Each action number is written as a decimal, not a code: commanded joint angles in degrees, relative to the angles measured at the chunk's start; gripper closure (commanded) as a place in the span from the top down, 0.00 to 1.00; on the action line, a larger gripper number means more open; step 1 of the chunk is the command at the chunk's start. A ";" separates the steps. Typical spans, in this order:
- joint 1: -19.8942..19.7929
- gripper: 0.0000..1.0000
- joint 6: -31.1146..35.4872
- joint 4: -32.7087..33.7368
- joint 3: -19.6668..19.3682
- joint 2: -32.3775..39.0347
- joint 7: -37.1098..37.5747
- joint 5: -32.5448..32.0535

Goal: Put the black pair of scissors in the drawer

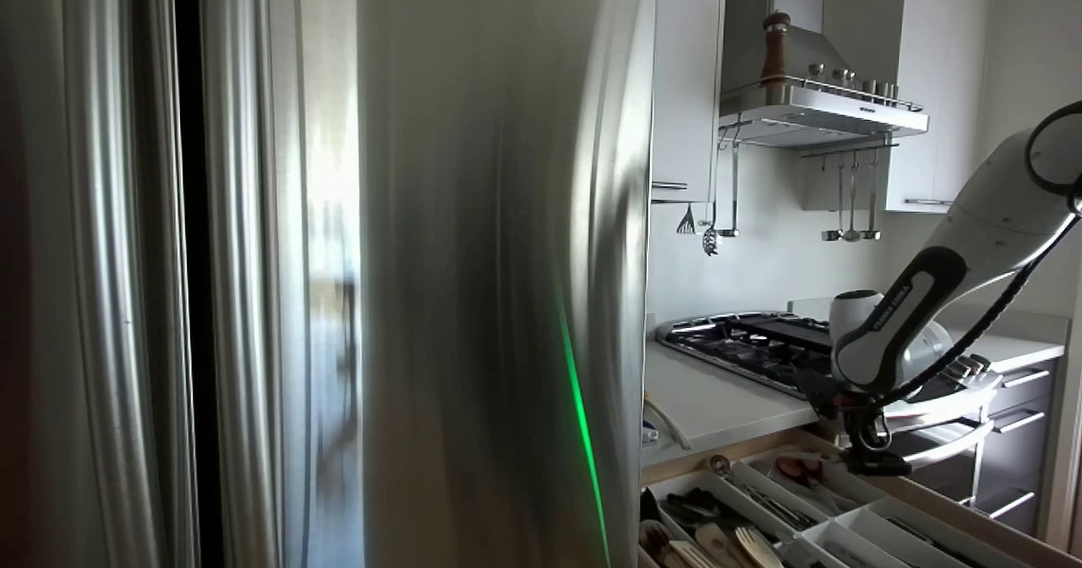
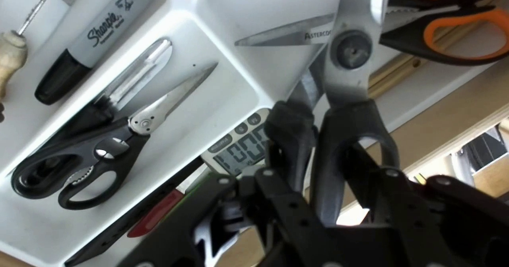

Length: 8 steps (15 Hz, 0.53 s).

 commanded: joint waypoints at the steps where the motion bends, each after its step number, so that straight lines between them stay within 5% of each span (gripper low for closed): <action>1: 3.22 0.18 -2.78 5.11 -2.28 4.87 4.68 1.33; 8: 3.30 0.18 -2.83 9.96 -2.07 10.53 4.84 8.13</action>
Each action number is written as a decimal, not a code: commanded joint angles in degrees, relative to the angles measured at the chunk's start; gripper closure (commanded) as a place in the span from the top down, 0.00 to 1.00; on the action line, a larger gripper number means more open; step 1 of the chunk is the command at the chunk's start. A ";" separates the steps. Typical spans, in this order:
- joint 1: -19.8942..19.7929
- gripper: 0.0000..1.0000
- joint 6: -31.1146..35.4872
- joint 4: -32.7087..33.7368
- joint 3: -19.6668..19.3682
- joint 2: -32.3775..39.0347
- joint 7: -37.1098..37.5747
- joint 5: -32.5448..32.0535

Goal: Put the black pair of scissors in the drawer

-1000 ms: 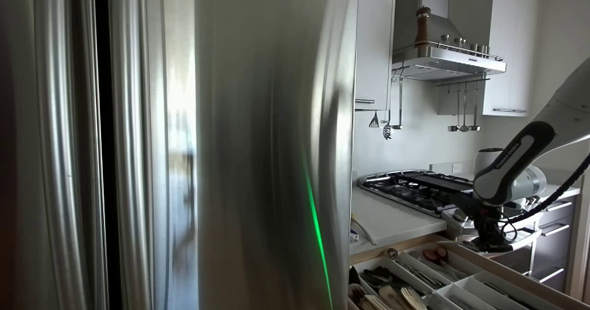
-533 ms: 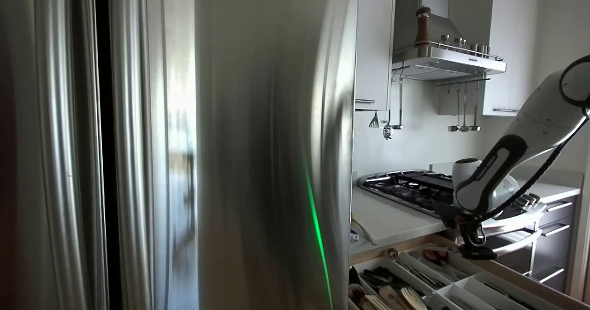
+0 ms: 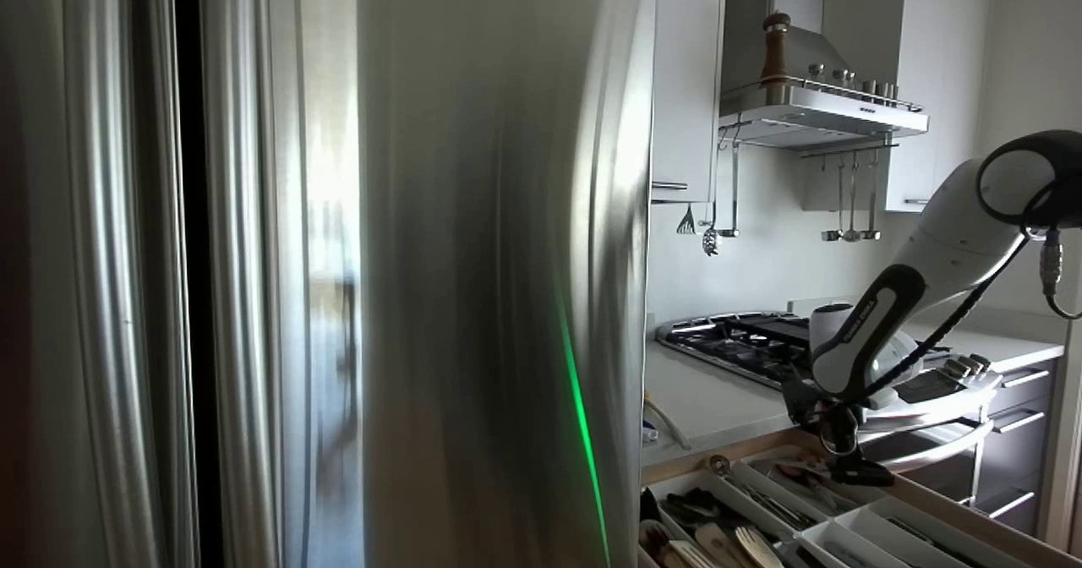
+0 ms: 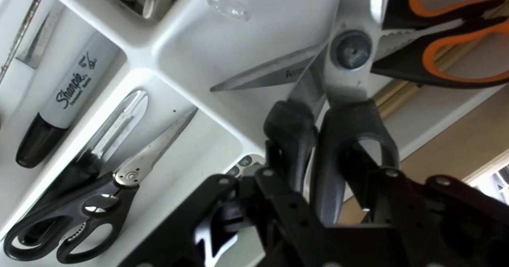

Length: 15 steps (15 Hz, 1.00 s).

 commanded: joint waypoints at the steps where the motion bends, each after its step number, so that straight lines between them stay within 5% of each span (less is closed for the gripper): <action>1: 0.30 0.18 -1.19 3.36 -0.62 3.10 0.06 5.09; 15: 2.87 0.18 -1.93 7.97 -2.88 8.17 1.21 6.52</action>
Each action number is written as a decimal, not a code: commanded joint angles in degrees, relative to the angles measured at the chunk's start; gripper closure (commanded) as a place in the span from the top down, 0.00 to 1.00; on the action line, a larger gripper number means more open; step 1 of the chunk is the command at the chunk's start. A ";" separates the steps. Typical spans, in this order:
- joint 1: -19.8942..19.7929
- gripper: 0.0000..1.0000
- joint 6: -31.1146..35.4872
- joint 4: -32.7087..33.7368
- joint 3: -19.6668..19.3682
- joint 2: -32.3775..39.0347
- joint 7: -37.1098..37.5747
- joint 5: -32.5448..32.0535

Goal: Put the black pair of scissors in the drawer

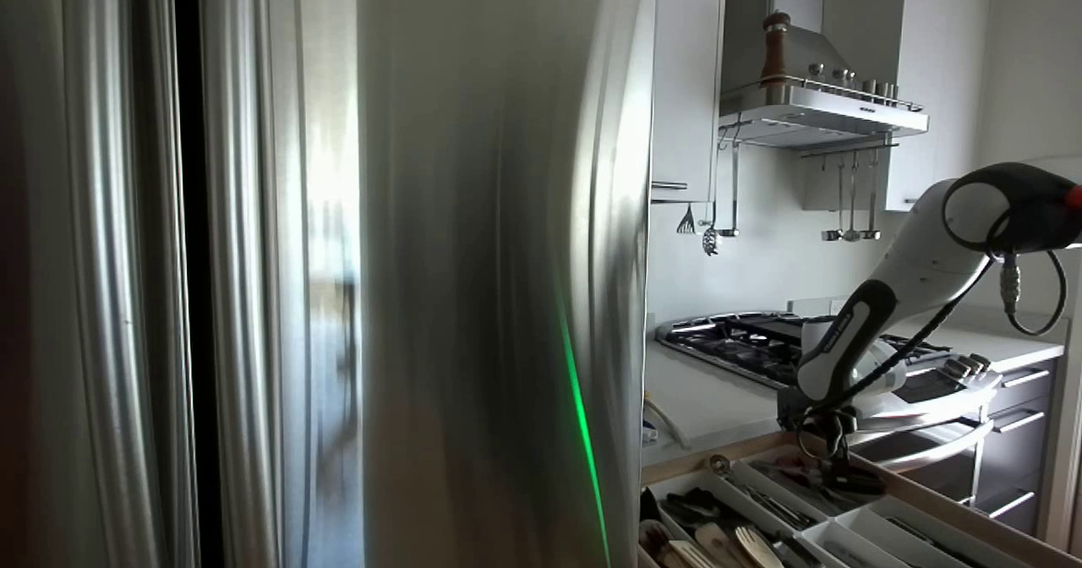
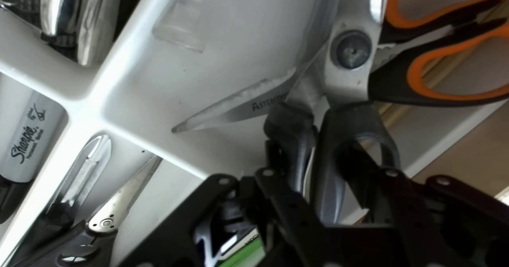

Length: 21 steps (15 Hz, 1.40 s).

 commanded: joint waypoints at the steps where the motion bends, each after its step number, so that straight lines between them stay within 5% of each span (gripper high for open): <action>1: 1.15 0.18 -1.55 1.36 -0.46 0.81 -0.38 1.06; 3: 1.38 0.18 -1.73 1.39 -0.30 0.80 -0.79 1.00; 4: 1.33 0.68 -1.47 1.20 -0.06 0.62 -1.37 1.05; 9: 2.30 0.98 0.81 -0.53 -0.84 -0.86 -4.08 -1.29; 14: 3.94 1.00 0.59 -5.63 -2.95 -5.65 -12.12 -8.37; 21: 5.89 1.00 0.70 -25.60 -3.94 -25.11 -20.68 -25.67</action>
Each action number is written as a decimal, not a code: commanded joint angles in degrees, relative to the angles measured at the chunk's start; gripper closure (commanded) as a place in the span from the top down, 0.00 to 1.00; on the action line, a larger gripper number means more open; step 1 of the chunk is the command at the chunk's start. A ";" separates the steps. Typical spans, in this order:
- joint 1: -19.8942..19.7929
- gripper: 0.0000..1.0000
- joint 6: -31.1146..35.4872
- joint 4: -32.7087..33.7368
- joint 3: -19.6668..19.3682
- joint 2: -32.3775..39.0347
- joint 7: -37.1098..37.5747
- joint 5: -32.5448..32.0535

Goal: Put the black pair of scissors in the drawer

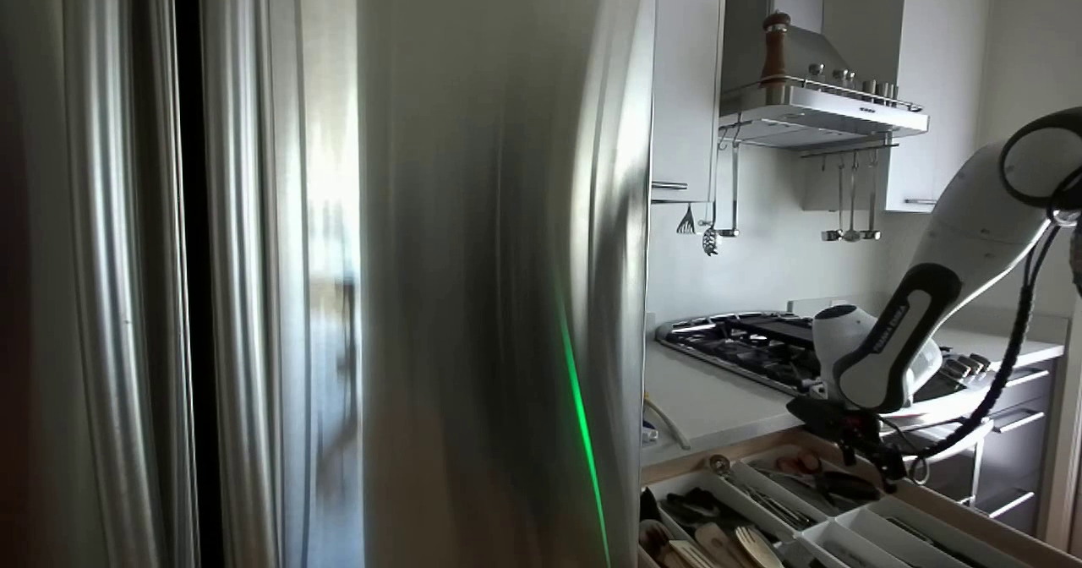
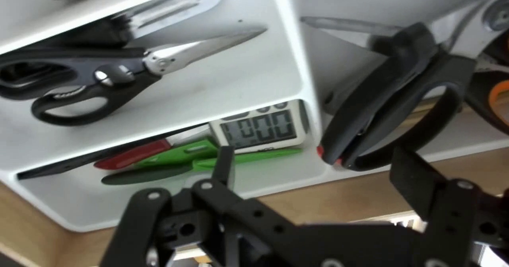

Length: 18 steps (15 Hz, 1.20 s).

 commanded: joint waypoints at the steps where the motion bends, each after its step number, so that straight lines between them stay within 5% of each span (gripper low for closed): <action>1: 0.43 1.00 -0.56 -12.51 0.74 -14.43 -3.81 -9.18; 6: -4.11 1.00 -5.81 -21.44 7.86 -30.35 -18.73 -9.98; 11: 1.55 1.00 -13.49 -26.86 3.17 -46.36 -39.64 -7.26; 12: 5.37 1.00 -17.19 -22.95 0.16 -46.58 -43.85 -6.72; 16: 5.65 1.00 -23.08 -25.63 -0.87 -58.33 -59.76 -6.60; 17: -2.90 1.00 -18.38 -22.79 7.71 -50.05 -57.08 -2.52; 18: -3.73 1.00 -18.69 -22.97 8.42 -51.47 -58.82 -1.18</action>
